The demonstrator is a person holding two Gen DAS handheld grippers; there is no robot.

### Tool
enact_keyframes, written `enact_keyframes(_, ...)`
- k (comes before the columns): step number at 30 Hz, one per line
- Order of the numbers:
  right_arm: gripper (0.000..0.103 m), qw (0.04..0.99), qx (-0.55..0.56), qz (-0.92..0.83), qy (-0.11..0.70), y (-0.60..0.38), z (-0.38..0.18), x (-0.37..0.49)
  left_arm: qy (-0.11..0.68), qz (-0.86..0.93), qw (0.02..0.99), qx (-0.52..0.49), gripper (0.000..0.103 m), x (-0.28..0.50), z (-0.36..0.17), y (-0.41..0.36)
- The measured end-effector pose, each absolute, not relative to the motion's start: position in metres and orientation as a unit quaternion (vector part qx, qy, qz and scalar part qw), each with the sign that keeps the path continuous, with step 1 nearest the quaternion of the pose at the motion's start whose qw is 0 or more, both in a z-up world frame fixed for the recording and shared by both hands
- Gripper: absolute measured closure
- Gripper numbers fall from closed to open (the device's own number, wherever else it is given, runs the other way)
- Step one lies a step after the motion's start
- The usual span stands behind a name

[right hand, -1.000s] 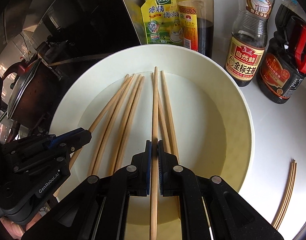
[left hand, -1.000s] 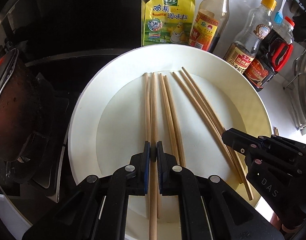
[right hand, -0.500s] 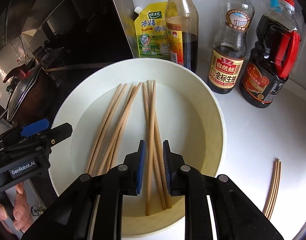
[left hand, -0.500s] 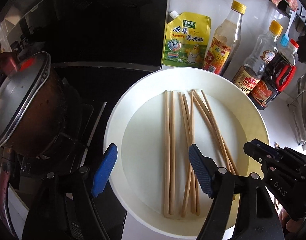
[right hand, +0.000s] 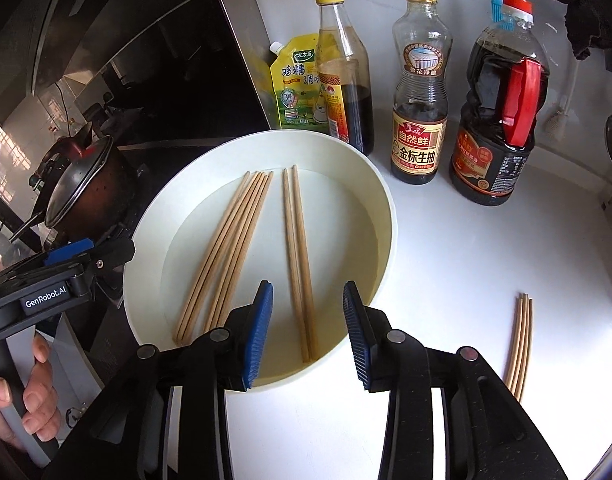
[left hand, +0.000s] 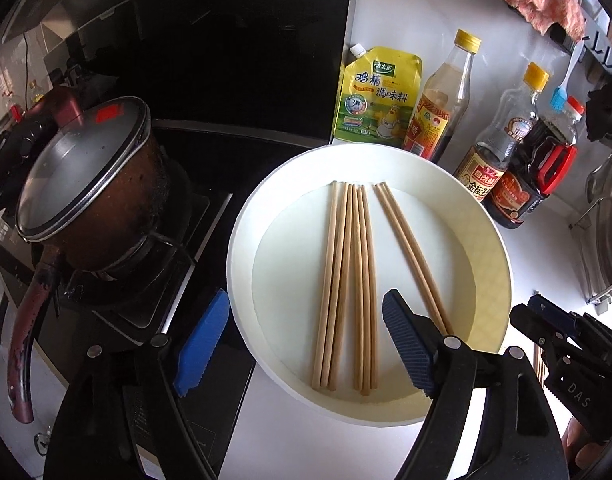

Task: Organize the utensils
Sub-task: 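Move the open right tool back toward the chopstick row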

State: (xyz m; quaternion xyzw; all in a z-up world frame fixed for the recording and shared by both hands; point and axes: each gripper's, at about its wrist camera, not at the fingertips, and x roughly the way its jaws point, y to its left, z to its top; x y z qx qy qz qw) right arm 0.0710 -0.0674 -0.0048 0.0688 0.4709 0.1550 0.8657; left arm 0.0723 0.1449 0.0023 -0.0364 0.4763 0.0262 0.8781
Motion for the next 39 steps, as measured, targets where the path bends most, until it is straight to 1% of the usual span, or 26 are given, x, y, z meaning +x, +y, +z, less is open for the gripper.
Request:
enact_keyframes(3,0.066,0.868,0.068,0.157,0.467,-0.074,0.0,0.065,0.471,0.029,0.881,-0.037,0.025,0.064,0.009,0.139)
enact_keyframes(6,0.062,0.871,0.07,0.157,0.46,-0.081,0.005,0.057,0.468,0.03,0.883,-0.035,0.023,0.058,0.014,0.132)
enact_keyframes(12,0.062,0.877,0.076,0.147,0.452,-0.098,0.01,0.044,0.461,0.02,0.887,-0.028,0.022,0.046,0.02,0.113)
enact_keyframes(22,0.057,0.887,0.089,0.089,0.445,-0.154,0.007,0.01,0.46,-0.029,0.887,-0.007,0.022,0.032,0.017,0.064)
enact_keyframes(30,0.057,0.887,0.1,0.024,0.451,-0.209,-0.012,-0.021,0.475,-0.079,0.876,0.018,0.022,0.024,0.0,0.011)
enact_keyframes(34,0.055,0.882,0.106,-0.004,0.46,-0.234,-0.029,-0.036,0.482,-0.101,0.87,0.028,0.022,0.021,-0.009,-0.014)
enact_keyframes(37,0.055,0.875,0.11,-0.021,0.472,-0.25,-0.045,-0.043,0.486,-0.114,0.866,0.033,0.018,0.019,-0.015,-0.032)
enact_keyframes(39,0.055,0.871,0.113,-0.029,0.477,-0.257,-0.055,-0.049,0.487,-0.124,0.864,0.035,0.018,0.018,-0.019,-0.043)
